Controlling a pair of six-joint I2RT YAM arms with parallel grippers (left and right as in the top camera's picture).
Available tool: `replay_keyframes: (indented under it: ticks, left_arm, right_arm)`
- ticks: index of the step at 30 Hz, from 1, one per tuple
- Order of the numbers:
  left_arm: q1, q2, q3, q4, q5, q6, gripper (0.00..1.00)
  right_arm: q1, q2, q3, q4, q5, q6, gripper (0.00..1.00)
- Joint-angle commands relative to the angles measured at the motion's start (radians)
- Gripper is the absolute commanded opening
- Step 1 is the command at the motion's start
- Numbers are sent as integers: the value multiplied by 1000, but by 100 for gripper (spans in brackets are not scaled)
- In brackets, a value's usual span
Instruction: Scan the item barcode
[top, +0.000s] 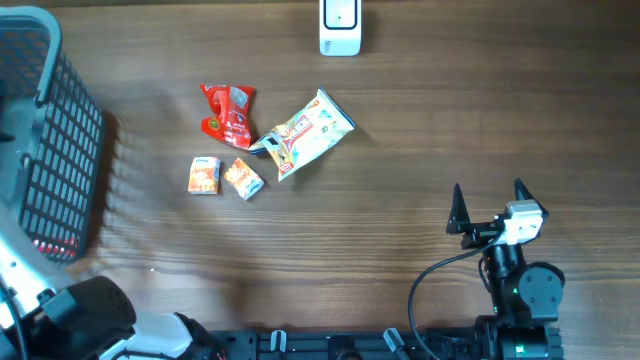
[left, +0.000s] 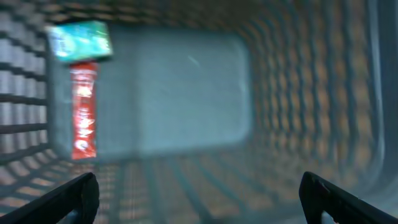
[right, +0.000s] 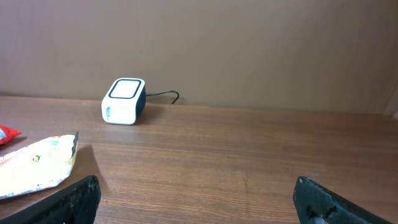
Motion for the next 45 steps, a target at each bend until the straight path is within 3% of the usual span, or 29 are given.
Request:
replay_keyframes:
  ticks: [1,8,16,23,26,39,45]
  left_arm:
    - [93,23,-12,18,-76,-151,100]
    - [178,73,-12,32,-76,-150,100]
    - [183,181,-12,24,-82,-150,100]
    - [188,250,-13,5,-285,-150,100]
    - [200,277,-13,-1,-285,-149,100]
    - [216,426,-13,10,-320,79,100]
    - [216,454,-13,2,-423,80,100]
  right_arm:
    - [4,-7,-2,2,14,8,100]
    - [4,-7,-2,2,14,8,100]
    - [4,-7,-2,2,14,8,100]
    - [4,-7,-2,2,14,8,100]
    - [4,-7,-2,2,14,8,100]
    - [4,-7,-2,2,14,8,100]
    - [4,-7,-2,2,14,8,99]
